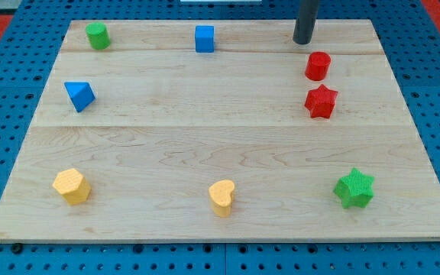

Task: Slide red circle towards center

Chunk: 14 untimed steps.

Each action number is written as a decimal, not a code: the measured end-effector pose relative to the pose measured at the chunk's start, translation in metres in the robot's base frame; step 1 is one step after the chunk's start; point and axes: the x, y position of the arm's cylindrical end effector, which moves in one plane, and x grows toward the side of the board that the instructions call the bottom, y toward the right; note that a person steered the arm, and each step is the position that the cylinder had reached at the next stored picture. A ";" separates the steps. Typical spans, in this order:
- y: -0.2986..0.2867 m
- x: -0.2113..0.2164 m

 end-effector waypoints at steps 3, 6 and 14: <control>-0.009 0.045; 0.037 0.032; 0.047 0.064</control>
